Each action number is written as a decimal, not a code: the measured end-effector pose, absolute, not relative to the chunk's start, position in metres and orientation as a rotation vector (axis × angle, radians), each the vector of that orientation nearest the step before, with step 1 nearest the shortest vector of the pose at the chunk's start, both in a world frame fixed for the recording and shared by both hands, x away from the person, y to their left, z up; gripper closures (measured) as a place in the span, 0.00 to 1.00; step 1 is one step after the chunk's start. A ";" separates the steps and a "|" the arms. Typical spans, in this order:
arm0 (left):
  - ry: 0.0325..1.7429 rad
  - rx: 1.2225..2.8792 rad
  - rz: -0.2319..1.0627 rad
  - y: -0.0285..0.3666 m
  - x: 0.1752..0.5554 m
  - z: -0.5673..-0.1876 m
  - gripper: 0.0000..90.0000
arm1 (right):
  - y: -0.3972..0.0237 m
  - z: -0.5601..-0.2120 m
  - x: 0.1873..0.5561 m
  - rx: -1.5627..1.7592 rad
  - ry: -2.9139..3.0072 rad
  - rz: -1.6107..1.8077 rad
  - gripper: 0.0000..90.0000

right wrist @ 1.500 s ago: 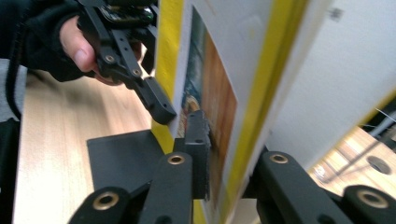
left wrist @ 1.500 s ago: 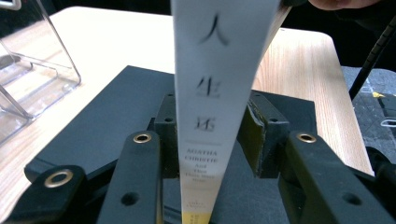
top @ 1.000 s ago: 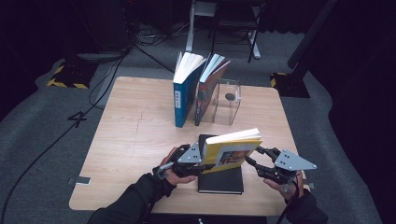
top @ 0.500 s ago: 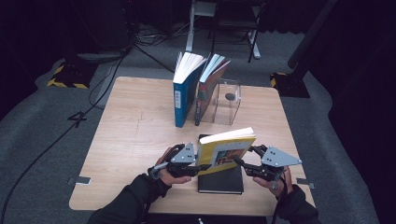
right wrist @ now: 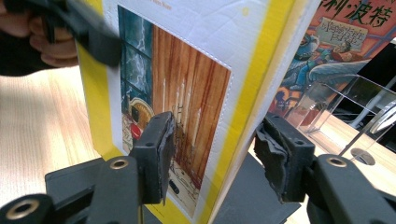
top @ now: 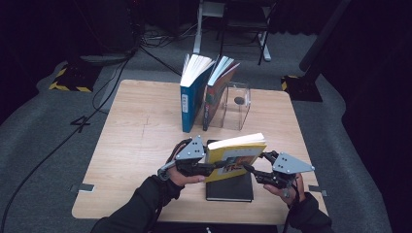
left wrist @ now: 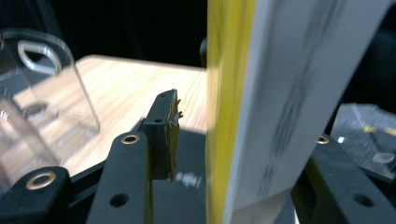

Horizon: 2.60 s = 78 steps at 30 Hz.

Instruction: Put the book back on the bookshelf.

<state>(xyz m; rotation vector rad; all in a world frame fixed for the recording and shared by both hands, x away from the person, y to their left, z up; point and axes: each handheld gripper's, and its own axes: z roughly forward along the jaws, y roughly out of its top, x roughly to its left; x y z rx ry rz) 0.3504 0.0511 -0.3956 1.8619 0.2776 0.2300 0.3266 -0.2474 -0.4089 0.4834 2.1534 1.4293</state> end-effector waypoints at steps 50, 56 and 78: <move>0.564 1.820 0.576 0.033 0.396 -0.348 0.83 | -0.284 -0.428 0.338 0.651 2.239 1.251 0.33; 0.666 1.809 0.664 0.036 0.405 -0.347 0.83 | -0.283 -0.432 0.340 0.667 2.257 1.232 0.34; 0.845 1.756 0.673 0.030 0.448 -0.362 0.83 | -0.278 -0.438 0.341 0.641 2.307 1.191 0.34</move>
